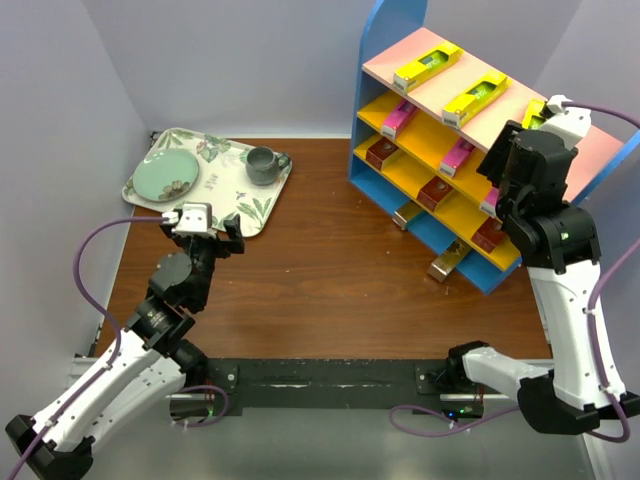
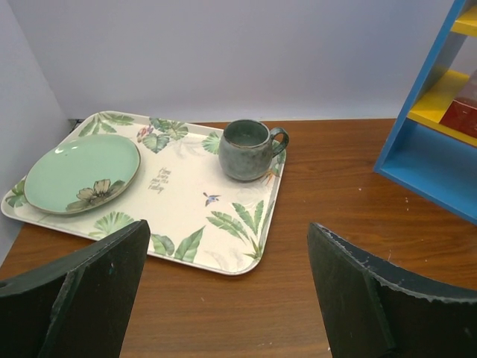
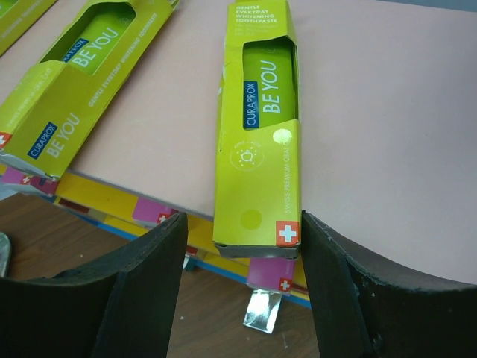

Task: Place and organize the toothpastes onto the shelf
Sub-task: Place the toothpaste on the shelf.

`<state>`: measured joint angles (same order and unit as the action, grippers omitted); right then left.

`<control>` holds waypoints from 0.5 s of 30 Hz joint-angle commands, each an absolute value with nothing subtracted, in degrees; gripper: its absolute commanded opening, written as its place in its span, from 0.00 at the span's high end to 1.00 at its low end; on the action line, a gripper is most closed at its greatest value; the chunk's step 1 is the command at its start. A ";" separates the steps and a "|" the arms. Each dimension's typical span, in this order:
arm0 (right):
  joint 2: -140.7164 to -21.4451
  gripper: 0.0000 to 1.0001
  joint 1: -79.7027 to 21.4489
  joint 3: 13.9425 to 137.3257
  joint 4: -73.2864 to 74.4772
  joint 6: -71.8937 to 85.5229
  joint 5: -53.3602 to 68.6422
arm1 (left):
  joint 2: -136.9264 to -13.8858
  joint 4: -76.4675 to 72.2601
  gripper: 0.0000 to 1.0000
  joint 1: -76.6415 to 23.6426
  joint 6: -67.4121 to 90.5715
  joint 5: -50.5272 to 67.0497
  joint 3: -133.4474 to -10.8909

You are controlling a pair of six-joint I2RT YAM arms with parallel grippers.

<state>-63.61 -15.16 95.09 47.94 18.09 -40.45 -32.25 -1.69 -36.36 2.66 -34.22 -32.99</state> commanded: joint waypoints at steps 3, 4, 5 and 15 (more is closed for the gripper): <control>-62.23 0.35 -14.94 94.48 47.55 19.78 -35.95 | -32.52 -2.72 0.09 -35.42 4.13 -32.87 -33.57; -62.31 0.35 -14.94 94.57 47.64 19.69 -35.77 | -32.52 -2.72 0.09 -35.25 4.13 -32.70 -33.57; -62.40 0.35 -14.94 94.57 47.64 19.69 -35.08 | -32.61 -2.72 0.09 -35.24 4.13 -32.70 -33.57; -58.37 0.32 -14.94 90.98 45.71 18.99 -35.25 | -32.17 -2.55 0.09 -34.72 4.31 -33.22 -33.75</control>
